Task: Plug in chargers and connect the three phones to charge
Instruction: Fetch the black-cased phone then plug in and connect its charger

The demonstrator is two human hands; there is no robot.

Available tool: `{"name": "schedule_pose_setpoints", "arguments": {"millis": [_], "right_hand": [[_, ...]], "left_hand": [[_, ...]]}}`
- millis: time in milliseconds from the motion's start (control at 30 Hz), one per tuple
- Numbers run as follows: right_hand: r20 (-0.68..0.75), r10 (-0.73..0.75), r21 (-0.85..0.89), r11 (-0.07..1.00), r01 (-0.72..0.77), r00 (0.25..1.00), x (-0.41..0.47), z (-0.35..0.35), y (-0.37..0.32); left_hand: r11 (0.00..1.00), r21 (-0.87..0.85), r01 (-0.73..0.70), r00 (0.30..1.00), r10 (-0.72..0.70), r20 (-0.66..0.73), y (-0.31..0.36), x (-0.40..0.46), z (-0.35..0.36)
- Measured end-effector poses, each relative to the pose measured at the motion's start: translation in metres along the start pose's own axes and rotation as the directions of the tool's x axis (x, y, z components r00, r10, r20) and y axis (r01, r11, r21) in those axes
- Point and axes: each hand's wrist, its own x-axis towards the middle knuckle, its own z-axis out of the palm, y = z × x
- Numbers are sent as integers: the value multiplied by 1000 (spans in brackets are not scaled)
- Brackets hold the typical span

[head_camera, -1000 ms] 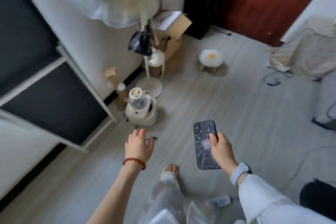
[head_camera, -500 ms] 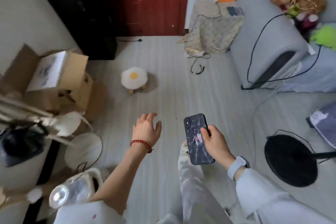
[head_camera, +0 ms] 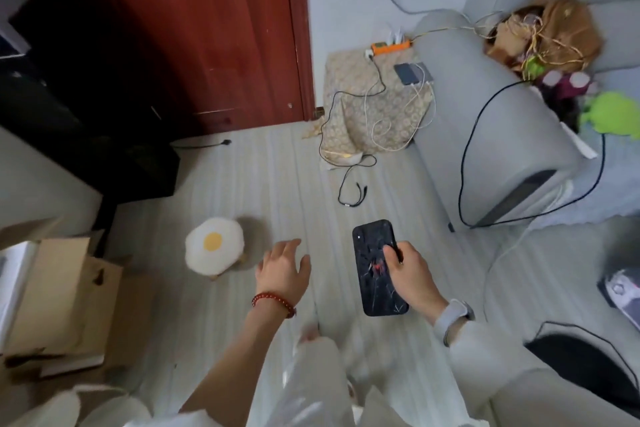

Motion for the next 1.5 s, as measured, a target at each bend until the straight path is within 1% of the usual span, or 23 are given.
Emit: {"name": "schedule_pose_setpoints", "arguments": {"millis": [100, 300, 433, 600, 700, 800, 867, 967, 1067, 1167, 1267, 1367, 1433, 1500], "right_hand": [[2, 23, -1, 1000, -23, 1000, 70, -6, -8], [-34, 68, 38, 997, -67, 997, 233, -26, -40], [-57, 120, 30, 993, -118, 991, 351, -57, -71], [-150, 178, 61, 983, -171, 972, 455, -102, -95], [-154, 204, 65, 978, -196, 967, 513, -124, -93], [-131, 234, 61, 972, -227, 963, 577, -142, -83], [-82, 248, 62, 968, -243, 965, 627, -154, -76], [-4, 245, 28, 969, -245, 969, 704, -167, -65], [74, 263, -5, 965, -263, 962, 783, -177, -51], [129, 247, -52, 969, -242, 960, 847, -178, -38], [174, 271, -103, 961, -256, 947, 900, -172, -20], [216, 275, -147, 958, -248, 937, 938, -157, -4], [215, 288, -173, 952, -254, 933, 959, -144, 6], [216, 290, -178, 950, -255, 932, 975, -129, 14]], "left_hand": [[1000, 7, 18, 999, -18, 28, 13, 72, -3], [999, -32, 23, 998, -21, 65, 55, 245, -8], [999, -52, 1, 995, 4, 103, 108, 370, -19], [996, -49, -69, 986, 76, 146, 181, 489, -29], [995, -57, -83, 977, 92, 192, 213, 544, -21], [996, -66, -61, 972, 74, 223, 241, 595, -1], [995, -95, -31, 972, 52, 229, 259, 629, 17], [991, -128, 46, 971, -15, 237, 283, 677, 46], [979, -123, 165, 956, -128, 264, 311, 726, 80], [972, -93, 216, 932, -177, 317, 334, 767, 117], [968, -63, 243, 914, -206, 349, 351, 804, 158], [962, 24, 271, 904, -263, 338, 356, 836, 189], [953, 52, 299, 898, -300, 322, 354, 855, 208], [952, 90, 292, 911, -305, 277, 349, 871, 224]]}}
